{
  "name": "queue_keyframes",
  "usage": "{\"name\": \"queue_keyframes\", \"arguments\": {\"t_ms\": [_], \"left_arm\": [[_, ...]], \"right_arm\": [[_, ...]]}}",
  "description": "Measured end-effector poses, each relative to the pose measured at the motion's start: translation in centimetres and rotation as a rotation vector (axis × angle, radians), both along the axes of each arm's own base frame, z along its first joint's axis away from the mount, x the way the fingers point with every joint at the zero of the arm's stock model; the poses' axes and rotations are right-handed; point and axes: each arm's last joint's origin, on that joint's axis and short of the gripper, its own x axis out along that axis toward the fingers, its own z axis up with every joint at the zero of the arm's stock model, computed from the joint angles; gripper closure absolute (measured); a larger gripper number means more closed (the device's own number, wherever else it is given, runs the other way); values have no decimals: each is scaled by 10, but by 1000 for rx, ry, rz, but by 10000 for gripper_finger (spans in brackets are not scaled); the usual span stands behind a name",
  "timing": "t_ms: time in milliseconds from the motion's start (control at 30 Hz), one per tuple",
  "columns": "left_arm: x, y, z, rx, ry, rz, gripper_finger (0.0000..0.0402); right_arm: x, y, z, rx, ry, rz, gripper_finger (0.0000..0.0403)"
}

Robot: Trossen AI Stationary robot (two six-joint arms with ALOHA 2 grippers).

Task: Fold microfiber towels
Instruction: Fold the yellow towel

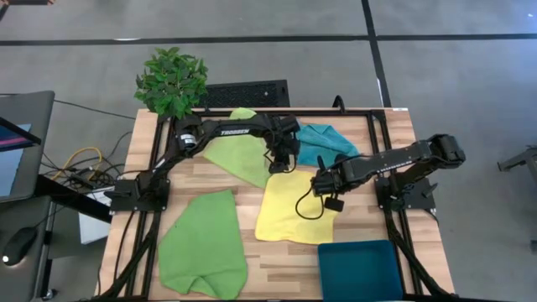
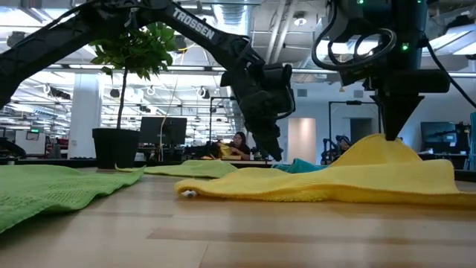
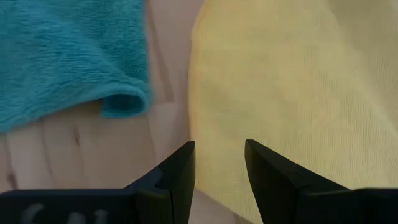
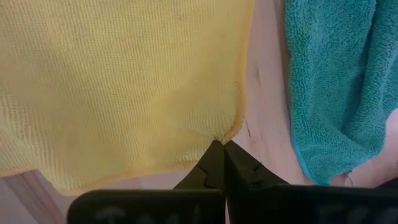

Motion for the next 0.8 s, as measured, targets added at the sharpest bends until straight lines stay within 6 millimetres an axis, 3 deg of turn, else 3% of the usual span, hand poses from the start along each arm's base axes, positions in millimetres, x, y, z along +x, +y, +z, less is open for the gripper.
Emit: {"name": "queue_keyframes", "arguments": {"t_ms": [800], "left_arm": [[-2, -1, -11, 7, 42, 57, 270]], "right_arm": [[0, 0, 0, 0, 2, -1, 391]]}}
